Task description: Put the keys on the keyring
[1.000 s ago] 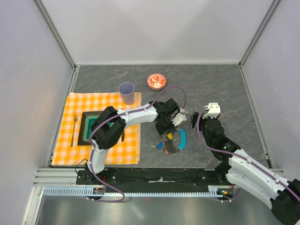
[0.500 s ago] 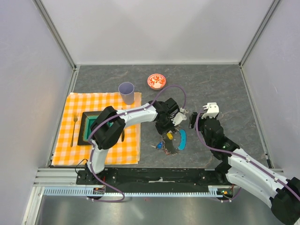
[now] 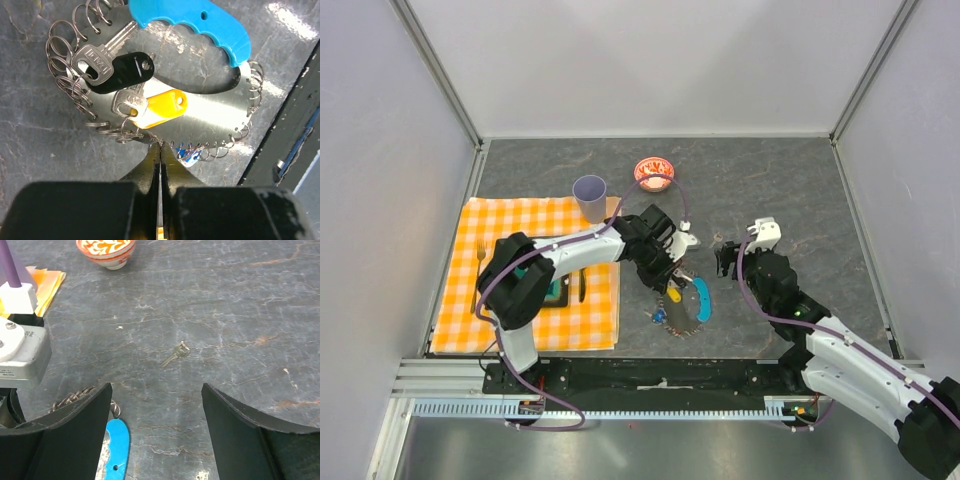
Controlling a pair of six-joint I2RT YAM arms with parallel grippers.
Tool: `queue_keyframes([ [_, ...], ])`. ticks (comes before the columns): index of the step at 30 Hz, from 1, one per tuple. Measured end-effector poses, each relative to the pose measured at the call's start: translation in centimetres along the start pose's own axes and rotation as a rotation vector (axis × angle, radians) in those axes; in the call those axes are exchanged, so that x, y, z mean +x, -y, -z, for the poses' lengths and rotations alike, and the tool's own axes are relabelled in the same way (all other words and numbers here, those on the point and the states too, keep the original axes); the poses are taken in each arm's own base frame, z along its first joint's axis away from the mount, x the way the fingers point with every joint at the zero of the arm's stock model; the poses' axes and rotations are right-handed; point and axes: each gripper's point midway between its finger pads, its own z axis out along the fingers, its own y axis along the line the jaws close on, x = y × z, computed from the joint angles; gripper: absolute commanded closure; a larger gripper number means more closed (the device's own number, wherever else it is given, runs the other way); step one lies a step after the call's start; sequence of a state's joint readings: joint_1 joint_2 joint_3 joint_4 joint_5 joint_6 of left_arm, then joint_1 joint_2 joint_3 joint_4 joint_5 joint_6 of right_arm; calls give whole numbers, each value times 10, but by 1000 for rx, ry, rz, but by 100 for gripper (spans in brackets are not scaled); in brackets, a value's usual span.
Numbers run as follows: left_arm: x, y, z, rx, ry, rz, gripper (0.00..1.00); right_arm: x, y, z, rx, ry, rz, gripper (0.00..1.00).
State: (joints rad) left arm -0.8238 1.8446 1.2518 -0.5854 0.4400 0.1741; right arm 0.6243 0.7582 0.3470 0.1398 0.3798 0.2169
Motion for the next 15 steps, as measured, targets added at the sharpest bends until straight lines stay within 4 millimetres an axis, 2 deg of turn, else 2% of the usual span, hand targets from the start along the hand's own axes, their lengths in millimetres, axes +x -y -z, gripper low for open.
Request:
queue_keyframes([
  [4, 3, 7, 4, 26, 46, 17, 98, 1, -12, -1, -68, -6, 1, 20],
  [11, 5, 11, 13, 45, 225, 11, 98, 6, -43, 3, -241, -16, -7, 21],
  [15, -9, 12, 27, 44, 370, -24, 98, 8, -60, 9, -347, -24, -15, 22],
])
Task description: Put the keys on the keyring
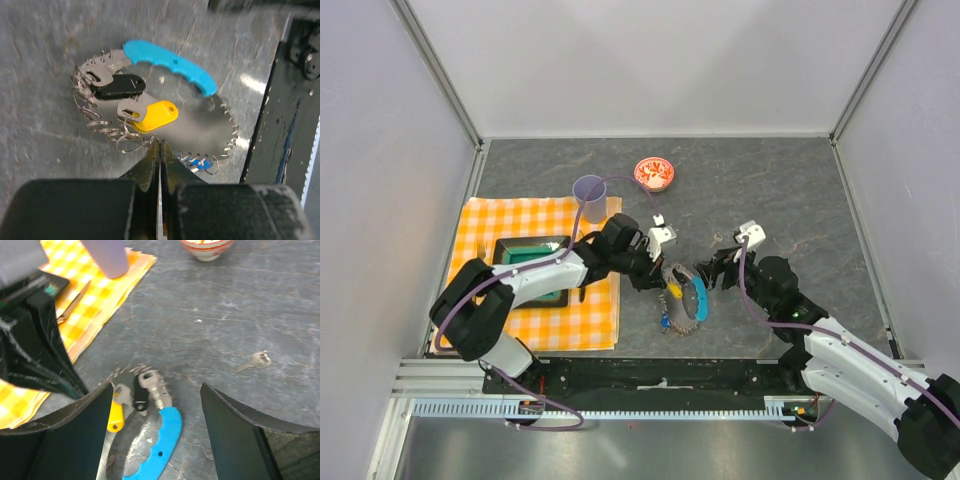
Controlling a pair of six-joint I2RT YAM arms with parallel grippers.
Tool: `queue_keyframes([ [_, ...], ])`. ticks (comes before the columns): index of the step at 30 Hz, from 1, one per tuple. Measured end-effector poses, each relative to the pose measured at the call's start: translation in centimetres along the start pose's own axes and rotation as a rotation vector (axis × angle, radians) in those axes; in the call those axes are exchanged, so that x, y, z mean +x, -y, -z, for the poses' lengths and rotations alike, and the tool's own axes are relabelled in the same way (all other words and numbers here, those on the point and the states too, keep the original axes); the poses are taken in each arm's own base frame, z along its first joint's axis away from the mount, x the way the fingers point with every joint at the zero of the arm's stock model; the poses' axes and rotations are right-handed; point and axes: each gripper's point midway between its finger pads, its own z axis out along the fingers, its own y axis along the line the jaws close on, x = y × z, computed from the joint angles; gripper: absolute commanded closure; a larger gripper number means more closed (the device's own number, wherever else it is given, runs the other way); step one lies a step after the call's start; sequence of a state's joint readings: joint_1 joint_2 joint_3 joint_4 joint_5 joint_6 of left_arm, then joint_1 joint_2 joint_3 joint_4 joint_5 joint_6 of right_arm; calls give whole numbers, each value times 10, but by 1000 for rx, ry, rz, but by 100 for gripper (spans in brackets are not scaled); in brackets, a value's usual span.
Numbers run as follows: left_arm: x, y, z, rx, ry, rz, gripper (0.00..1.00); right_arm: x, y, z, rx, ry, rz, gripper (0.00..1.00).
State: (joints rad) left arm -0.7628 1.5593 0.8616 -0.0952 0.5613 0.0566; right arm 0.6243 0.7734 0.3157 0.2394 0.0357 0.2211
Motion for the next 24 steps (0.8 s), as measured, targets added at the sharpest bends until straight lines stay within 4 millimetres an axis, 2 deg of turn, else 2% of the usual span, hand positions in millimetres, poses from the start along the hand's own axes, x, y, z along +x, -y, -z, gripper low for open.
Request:
queue_keyframes([
  [5, -31, 6, 7, 15, 172, -71, 98, 6, -23, 2, -138, -2, -11, 25],
  [10, -49, 13, 13, 28, 295, -98, 98, 15, -38, 1, -230, -1, -25, 29],
  [16, -67, 21, 26, 26, 423, -117, 98, 22, -44, 1, -277, 12, -39, 39],
  [24, -83, 30, 39, 43, 539, -110, 98, 10, -50, 3, -309, 93, -65, 51],
])
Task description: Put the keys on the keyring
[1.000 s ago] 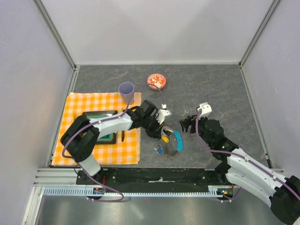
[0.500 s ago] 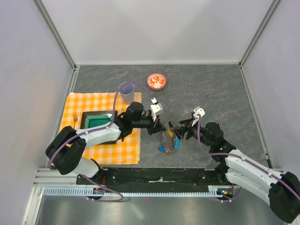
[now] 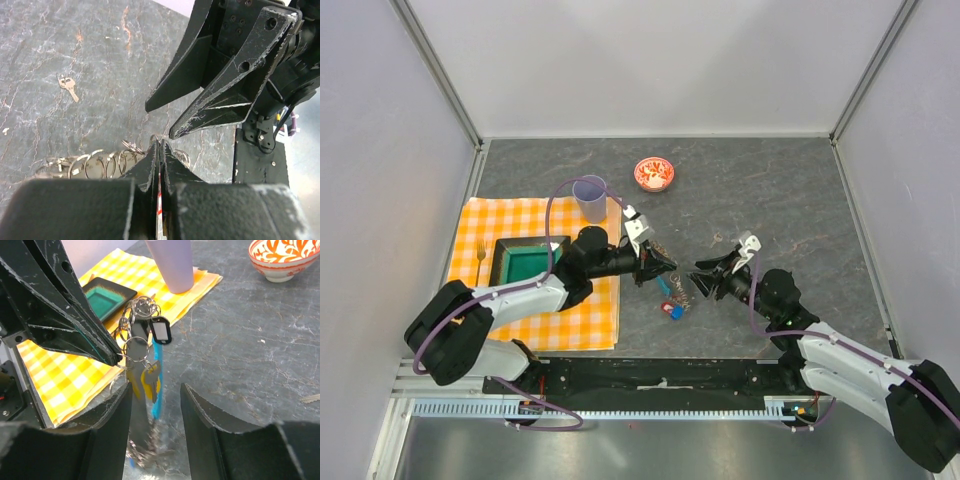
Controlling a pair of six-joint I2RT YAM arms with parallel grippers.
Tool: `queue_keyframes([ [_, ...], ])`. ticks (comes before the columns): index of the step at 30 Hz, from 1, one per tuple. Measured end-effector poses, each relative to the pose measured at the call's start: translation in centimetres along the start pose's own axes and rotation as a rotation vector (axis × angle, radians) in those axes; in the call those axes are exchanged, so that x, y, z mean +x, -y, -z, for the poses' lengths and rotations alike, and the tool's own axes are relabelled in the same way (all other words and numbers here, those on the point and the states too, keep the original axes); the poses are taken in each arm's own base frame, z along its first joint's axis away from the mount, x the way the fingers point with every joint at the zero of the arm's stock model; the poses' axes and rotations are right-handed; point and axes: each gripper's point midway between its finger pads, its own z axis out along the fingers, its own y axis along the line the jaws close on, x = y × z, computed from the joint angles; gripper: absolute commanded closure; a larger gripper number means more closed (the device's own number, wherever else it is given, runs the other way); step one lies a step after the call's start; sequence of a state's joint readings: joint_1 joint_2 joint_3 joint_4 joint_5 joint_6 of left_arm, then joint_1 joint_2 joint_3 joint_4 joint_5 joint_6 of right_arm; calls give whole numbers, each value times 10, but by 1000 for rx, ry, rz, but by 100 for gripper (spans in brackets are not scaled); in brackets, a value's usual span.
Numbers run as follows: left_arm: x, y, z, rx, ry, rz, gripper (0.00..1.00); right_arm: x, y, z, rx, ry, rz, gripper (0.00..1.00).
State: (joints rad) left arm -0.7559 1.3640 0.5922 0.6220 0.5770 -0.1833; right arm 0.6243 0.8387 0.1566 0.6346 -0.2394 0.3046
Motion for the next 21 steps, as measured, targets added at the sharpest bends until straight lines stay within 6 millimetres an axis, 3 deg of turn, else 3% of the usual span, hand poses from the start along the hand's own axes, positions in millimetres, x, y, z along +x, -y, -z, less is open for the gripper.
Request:
queue_keyframes([
  [11, -24, 7, -1, 25, 107, 24, 98, -30, -11, -2, -48, 119, 6, 55],
  [21, -32, 11, -1, 36, 138, 36, 98, -32, -16, -7, -81, 133, -4, 55],
])
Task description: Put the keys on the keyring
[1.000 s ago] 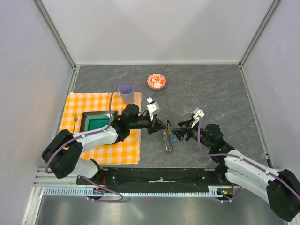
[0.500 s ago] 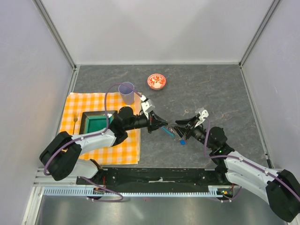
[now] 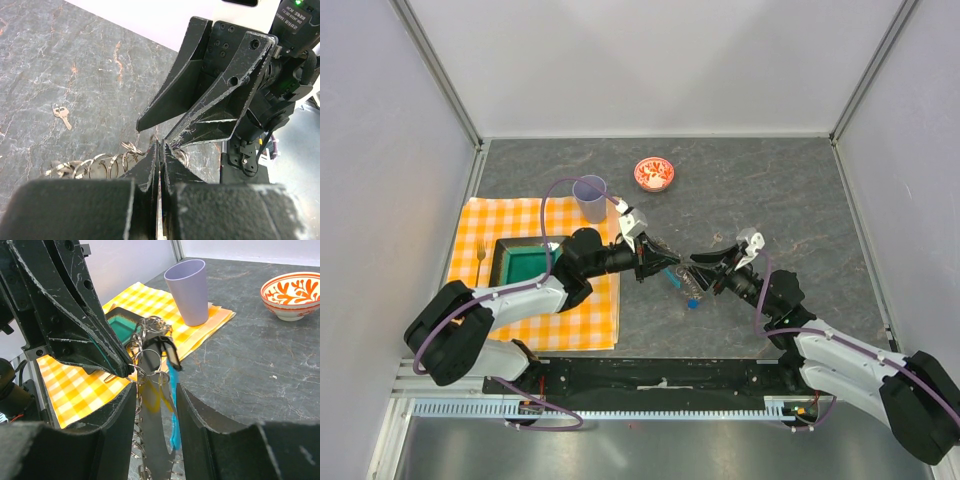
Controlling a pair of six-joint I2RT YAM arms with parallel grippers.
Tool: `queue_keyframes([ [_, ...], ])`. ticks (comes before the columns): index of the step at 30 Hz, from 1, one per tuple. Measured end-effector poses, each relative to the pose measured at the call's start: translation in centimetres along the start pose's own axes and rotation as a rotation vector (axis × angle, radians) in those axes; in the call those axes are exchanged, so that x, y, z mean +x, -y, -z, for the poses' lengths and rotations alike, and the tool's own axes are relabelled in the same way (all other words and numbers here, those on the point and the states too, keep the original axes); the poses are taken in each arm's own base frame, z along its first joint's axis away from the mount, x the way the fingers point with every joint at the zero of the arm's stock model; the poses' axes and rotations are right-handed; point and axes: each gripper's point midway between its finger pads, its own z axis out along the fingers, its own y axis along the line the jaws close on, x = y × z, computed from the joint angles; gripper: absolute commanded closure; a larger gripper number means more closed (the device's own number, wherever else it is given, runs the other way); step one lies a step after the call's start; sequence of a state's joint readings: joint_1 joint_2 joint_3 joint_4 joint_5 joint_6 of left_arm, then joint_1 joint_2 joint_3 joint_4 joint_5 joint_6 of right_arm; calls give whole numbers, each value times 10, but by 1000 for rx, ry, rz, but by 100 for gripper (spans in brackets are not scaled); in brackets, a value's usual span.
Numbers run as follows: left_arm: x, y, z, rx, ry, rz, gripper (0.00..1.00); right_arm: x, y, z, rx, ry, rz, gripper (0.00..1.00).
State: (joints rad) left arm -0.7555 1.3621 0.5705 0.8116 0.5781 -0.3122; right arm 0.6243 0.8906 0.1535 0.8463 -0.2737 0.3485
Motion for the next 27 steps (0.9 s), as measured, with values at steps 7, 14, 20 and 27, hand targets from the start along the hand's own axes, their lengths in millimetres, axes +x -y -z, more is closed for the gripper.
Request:
queue_keyframes([
  [7, -1, 1, 0, 5, 5, 10, 98, -2, 0, -2, -5, 13, 4, 56],
  [14, 0, 4, -1, 11, 2, 13, 98, -4, 0, -4, -9, 25, 8, 59],
  [20, 0, 6, -2, 17, -1, 13, 98, -7, -1, -4, -13, 36, 11, 62],
  [27, 0, 6, -2, 16, 0, 14, 98, -4, -1, -6, -20, 30, 6, 67],
])
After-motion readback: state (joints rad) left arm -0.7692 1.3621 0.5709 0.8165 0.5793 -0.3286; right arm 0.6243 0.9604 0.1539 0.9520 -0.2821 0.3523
